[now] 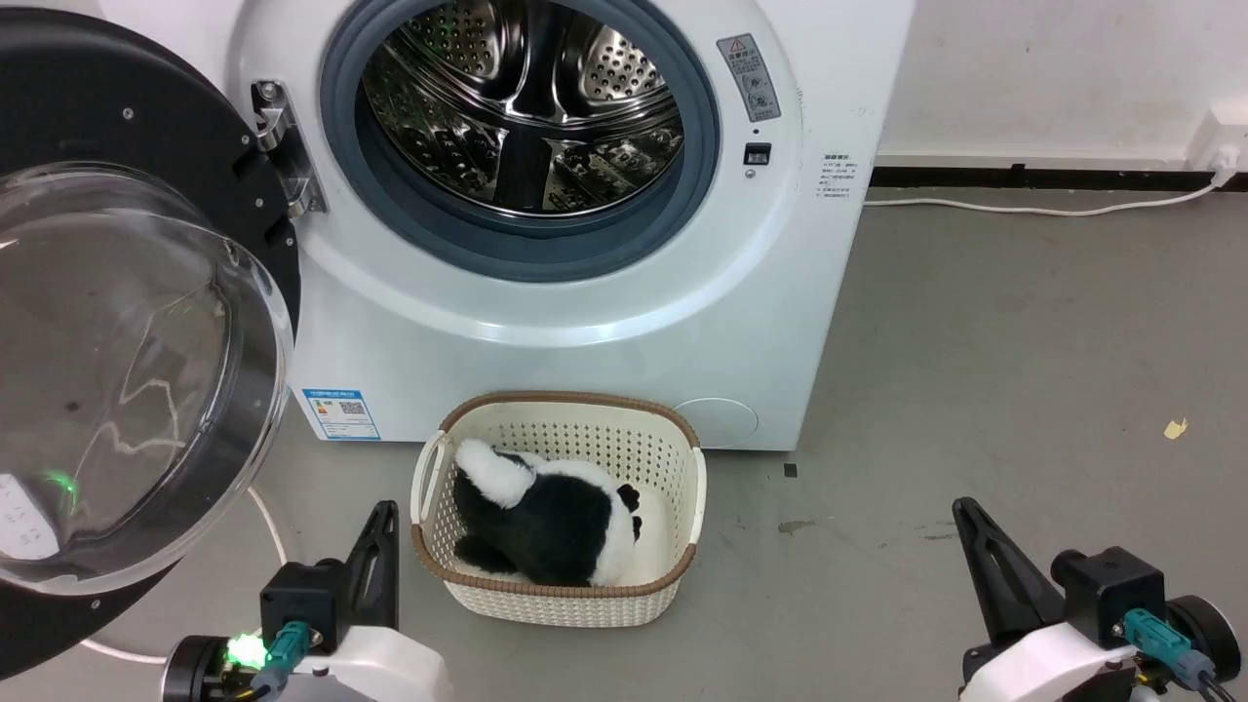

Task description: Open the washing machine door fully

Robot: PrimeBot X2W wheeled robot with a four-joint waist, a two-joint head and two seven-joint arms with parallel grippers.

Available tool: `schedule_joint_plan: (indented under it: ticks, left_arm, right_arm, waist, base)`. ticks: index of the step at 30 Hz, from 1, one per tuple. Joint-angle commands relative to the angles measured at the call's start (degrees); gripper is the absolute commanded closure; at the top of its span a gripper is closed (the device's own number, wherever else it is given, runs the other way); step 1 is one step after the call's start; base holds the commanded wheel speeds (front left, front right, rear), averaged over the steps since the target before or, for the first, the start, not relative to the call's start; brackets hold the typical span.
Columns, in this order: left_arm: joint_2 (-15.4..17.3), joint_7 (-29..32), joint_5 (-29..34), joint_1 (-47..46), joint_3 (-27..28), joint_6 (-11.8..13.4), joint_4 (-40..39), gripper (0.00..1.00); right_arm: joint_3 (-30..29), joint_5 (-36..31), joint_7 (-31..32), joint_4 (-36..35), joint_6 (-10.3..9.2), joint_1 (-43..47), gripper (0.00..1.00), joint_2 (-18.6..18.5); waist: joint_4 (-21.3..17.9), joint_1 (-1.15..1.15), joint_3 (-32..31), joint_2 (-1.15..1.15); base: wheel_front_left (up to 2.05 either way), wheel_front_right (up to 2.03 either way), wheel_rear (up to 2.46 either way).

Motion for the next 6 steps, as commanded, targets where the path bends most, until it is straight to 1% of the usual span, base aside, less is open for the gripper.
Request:
schedule_joint_plan:
  ticks: [1,6]
  left_arm:
    - [-0.49,0.36,0.73,-0.88,0.64,-0.24,-0.49,1.0]
    - [-0.76,0.93,1.39,-0.98,1.35,-0.61,-0.85,1.0]
  right_arm:
    - [0.16,-0.42,0.18,0.12,0.04,-1.09,1.0,0.26]
    - [0.25,-0.68,0.63,0.15,0.04,-1.43,1.0,0.27]
  waist:
    - [-0.01,0.0,0.03,0.0]
    - [-0.03,0.0,0.11,0.0]
  base:
    - [0.0,0.0,0.0]
    - [0.0,0.0,0.0]
